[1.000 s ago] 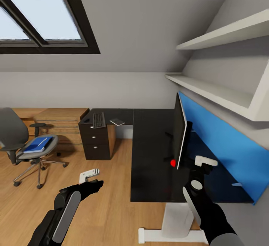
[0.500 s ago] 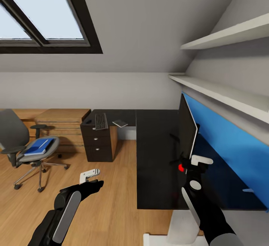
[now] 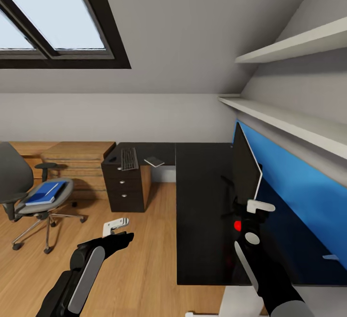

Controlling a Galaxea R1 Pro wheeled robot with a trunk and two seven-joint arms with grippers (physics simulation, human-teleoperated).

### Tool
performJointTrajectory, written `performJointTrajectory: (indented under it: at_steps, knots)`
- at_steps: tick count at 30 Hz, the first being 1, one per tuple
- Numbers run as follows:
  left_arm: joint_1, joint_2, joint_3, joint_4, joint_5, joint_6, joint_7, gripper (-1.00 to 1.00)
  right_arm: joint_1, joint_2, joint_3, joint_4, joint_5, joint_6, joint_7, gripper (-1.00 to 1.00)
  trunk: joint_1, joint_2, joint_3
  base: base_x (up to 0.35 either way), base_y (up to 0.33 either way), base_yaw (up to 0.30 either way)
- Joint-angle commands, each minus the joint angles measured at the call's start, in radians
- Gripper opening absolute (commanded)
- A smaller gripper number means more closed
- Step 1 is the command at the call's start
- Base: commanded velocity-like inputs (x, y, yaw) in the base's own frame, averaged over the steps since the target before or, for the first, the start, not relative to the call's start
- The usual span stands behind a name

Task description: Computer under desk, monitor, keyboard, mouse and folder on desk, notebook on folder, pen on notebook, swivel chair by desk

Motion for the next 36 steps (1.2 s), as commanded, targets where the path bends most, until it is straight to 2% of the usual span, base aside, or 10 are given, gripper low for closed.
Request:
performJointTrajectory:
  at_steps: [1, 8, 22, 28, 36]
  knots:
    - [-0.001, 0.000, -0.001, -0.001, 0.010, 0.002, 0.010, 1.00, -0.001, -0.001, 0.004, 0.000, -0.004, -0.002, -0.007, 1.00, 0.000, -0.001, -0.002, 0.050, 0.000, 0.000]
    - [-0.001, 0.000, -0.001, -0.001, 0.010, 0.002, 0.009, 1.00, -0.001, -0.002, 0.002, 0.000, -0.005, -0.002, -0.007, 1.00, 0.000, -0.001, -0.002, 0.022, -0.063, 0.000]
    - [-0.001, 0.000, -0.001, -0.001, 0.010, 0.002, 0.010, 1.00, -0.002, -0.002, 0.001, 0.000, -0.005, 0.000, -0.007, 1.00, 0.000, -0.001, -0.002, 0.002, -0.272, 0.000]
    - [-0.001, 0.000, 0.001, -0.001, 0.011, 0.002, 0.010, 1.00, -0.001, -0.002, 0.001, 0.000, -0.007, -0.002, -0.007, 1.00, 0.000, -0.001, -0.002, 0.000, -0.033, 0.000]
    - [-0.001, 0.001, 0.005, -0.001, 0.012, 0.002, 0.010, 1.00, -0.001, -0.001, 0.004, 0.000, -0.006, -0.002, -0.007, 1.00, 0.000, -0.001, -0.002, -0.312, 0.000, 0.000]
